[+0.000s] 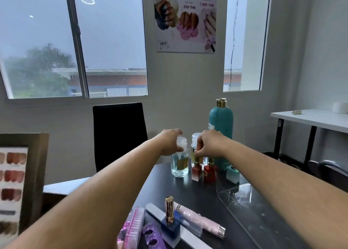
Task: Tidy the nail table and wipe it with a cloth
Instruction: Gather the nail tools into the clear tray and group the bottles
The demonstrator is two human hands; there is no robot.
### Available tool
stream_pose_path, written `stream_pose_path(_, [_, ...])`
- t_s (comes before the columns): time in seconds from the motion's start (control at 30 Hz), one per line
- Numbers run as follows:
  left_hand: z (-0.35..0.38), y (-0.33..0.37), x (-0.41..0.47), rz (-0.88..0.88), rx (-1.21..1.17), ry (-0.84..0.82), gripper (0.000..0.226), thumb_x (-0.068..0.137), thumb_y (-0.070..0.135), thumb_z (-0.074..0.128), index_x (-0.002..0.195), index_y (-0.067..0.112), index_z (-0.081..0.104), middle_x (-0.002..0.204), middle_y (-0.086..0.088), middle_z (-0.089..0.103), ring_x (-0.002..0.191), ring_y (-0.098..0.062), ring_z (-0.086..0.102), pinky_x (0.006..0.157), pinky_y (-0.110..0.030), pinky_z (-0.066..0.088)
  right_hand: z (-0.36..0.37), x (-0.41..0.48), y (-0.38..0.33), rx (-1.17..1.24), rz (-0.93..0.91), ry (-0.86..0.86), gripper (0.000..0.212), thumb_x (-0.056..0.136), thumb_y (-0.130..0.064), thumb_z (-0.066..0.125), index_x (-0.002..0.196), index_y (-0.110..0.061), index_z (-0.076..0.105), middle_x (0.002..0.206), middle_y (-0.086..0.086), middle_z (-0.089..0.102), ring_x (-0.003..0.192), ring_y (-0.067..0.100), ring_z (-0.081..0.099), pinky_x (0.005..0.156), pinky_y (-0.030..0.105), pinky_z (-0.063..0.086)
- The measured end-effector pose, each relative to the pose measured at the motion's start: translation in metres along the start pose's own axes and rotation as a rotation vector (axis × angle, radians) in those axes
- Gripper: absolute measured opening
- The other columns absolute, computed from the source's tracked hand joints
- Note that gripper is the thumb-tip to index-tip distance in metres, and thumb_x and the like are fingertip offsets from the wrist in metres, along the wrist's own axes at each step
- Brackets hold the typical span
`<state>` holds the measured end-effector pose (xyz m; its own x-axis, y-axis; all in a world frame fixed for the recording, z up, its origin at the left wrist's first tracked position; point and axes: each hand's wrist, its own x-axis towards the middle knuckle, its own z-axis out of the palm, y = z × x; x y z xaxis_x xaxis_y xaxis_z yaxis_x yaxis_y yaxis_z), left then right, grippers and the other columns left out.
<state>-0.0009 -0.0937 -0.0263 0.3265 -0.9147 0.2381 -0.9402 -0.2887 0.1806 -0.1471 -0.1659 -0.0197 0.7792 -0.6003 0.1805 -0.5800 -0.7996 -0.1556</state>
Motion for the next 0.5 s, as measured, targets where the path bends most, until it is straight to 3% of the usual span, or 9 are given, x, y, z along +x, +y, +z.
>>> stream_pose_path(0.13, [-0.025,-0.005,-0.02,0.008,0.038,0.019,0.061,0.084,0.033,0.065,0.137,0.017,0.04,0.139,-0.008,0.048,0.129,-0.026,0.042,0.105,-0.035,0.034,-0.013,-0.01,-0.007,0.034,-0.029,0.063,0.021,0.083,-0.032,0.068,0.096,-0.015,0.07,0.095,-0.001,0.07,0.091,0.015,0.062,0.095,0.038,0.048])
stream_pose_path(0.37, [-0.073,-0.016,-0.094,-0.01,0.0,0.057,0.047,0.083,0.035,0.066,0.124,0.014,0.056,0.125,-0.006,0.059,0.114,-0.021,0.055,0.098,-0.028,0.041,-0.029,-0.051,-0.038,0.194,-0.202,0.071,0.019,0.082,-0.029,0.07,0.095,-0.015,0.072,0.091,-0.002,0.072,0.083,0.01,0.066,0.082,0.027,0.056])
stream_pose_path(0.5, [-0.08,-0.022,-0.149,-0.047,-0.113,0.062,0.037,0.082,0.036,0.066,0.114,0.016,0.063,0.105,-0.001,0.066,0.094,-0.013,0.06,0.081,-0.021,0.045,-0.029,-0.08,-0.058,0.239,-0.266,0.014,0.013,0.082,-0.029,0.069,0.09,-0.02,0.074,0.085,-0.006,0.073,0.079,0.009,0.067,0.08,0.027,0.056])
